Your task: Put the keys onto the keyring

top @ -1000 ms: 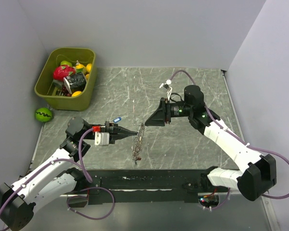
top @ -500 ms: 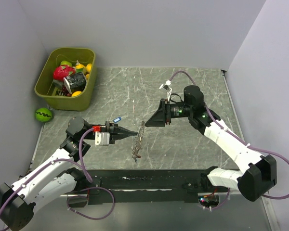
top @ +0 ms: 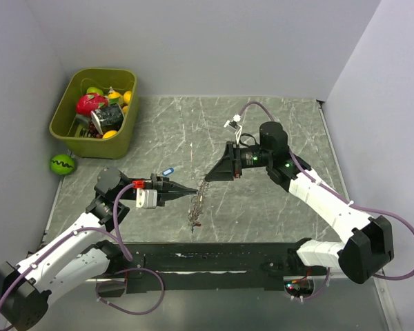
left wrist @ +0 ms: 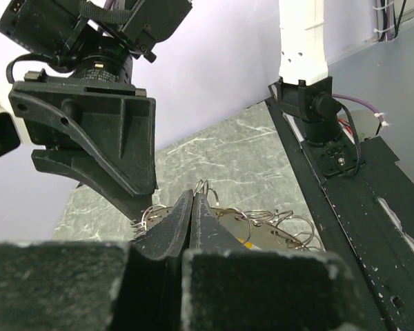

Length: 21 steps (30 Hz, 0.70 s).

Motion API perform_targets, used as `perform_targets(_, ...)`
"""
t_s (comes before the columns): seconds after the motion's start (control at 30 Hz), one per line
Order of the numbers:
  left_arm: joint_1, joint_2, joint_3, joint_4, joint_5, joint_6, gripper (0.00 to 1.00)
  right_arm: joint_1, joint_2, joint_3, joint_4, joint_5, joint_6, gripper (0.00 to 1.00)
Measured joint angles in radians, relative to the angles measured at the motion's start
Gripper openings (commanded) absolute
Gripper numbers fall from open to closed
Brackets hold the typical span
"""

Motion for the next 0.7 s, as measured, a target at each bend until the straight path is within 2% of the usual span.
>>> perform_targets(0.37,0.0,0.0,0.0,0.0,0.0,0.0,0.01,0.006,0.021,-0.004,0.026,-0.023,0.003,0.4)
perform_targets(0.7,0.0,0.003,0.0,0.002,0.0,0.0,0.01,0.017,0.027,-0.021,0.084,-0.068,0.025,0.41)
